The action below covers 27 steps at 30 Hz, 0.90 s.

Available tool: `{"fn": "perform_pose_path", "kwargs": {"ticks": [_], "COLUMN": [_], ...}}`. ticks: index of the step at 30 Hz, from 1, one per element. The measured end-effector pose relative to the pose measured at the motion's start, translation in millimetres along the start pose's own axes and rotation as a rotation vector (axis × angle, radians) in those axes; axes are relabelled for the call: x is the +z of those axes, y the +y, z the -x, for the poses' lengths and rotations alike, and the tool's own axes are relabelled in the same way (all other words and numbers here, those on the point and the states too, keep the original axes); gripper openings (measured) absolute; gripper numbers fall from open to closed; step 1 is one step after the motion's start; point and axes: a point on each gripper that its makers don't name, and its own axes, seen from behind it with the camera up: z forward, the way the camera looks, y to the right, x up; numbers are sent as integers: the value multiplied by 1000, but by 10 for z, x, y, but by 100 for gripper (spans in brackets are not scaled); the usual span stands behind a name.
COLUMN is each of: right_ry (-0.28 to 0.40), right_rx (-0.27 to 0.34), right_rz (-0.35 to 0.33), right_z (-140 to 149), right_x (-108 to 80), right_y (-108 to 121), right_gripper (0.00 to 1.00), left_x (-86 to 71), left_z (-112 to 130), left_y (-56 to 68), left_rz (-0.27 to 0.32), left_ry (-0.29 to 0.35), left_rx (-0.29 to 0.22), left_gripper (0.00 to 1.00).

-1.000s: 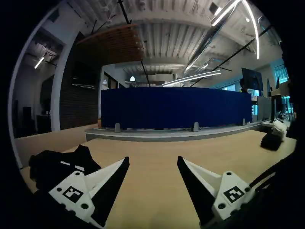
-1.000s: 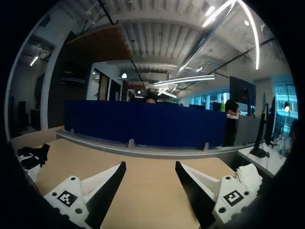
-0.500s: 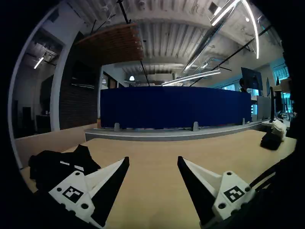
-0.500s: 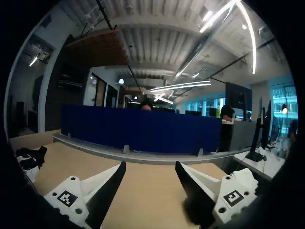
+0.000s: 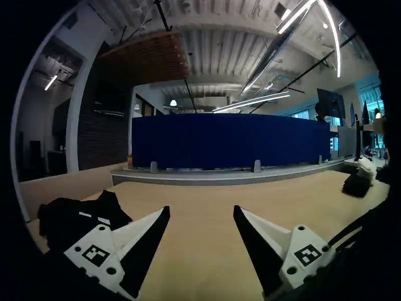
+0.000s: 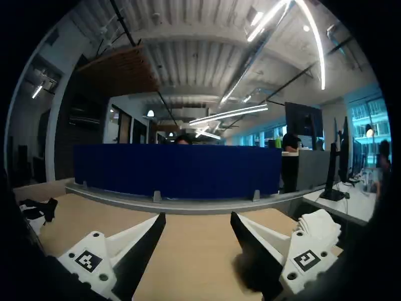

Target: Fold towel

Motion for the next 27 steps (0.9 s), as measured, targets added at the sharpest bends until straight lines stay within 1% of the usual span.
{"fn": "perform_pose_path", "kwargs": {"ticks": [7,14,20,27], "right_ry": [-5,-9,-9,-10], "right_rx": [9,31,47,48], "right_rz": [6,6,-2,-14], "right_z": [432,776,926,1022], "right_x": [-58,-87,-46,-3], "right_y": [240,380,410,400], "right_gripper": [100,100,100,100], "left_x": [7,8,9,11], "left_z": [-1,-5,-8,-9], "left_y": [3,12,10,9], "left_rz": [0,0,0,0], "left_ry": [0,0,0,0], "left_rx": [0,0,0,0], "left_gripper": [94,94,94,94]}}
